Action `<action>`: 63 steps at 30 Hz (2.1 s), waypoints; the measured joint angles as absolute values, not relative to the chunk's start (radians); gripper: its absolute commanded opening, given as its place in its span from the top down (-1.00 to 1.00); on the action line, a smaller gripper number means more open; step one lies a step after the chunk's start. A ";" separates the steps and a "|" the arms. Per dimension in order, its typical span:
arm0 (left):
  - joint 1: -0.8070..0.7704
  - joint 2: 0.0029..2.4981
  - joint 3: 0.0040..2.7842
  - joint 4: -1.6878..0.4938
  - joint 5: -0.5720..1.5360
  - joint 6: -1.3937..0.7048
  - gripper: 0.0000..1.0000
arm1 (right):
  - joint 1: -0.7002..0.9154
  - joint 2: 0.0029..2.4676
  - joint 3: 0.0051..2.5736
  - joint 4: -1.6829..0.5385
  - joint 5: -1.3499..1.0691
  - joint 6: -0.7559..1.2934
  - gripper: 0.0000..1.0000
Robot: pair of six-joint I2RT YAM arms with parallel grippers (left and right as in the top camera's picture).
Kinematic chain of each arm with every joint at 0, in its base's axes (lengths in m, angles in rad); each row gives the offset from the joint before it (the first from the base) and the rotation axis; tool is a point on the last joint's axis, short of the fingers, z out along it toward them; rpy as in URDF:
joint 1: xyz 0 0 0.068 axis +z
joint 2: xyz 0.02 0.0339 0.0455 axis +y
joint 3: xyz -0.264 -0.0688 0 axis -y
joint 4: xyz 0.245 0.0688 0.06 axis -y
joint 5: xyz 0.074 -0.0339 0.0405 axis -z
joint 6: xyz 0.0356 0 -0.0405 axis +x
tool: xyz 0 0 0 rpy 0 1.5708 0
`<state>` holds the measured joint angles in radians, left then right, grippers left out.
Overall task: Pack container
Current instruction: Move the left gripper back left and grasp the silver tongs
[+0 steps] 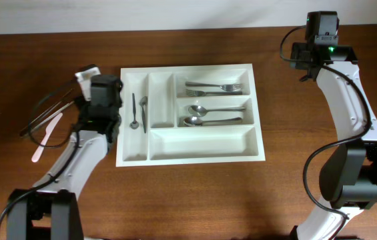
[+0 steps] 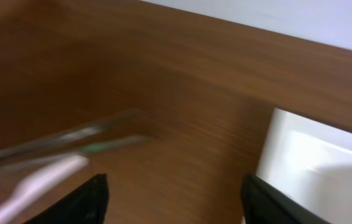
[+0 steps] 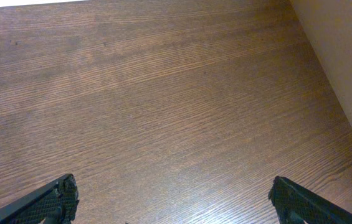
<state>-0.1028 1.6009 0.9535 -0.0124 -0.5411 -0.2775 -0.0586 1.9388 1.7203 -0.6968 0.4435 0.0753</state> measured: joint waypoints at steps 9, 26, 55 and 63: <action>0.146 1.601 0.953 0.009 -0.554 -0.106 -0.59 | -0.059 1.939 1.720 -0.697 0.443 0.075 -0.98; 0.457 1.696 0.954 -0.059 -0.369 0.161 -0.57 | -0.059 1.939 1.720 -0.697 0.443 0.075 -0.98; 0.474 1.934 0.958 0.229 -0.326 0.236 -0.54 | -0.059 1.939 1.720 -0.697 0.443 0.075 -0.98; 0.474 1.941 0.981 0.192 -0.308 0.235 -0.51 | -0.059 1.939 1.720 -0.697 0.443 0.075 -0.98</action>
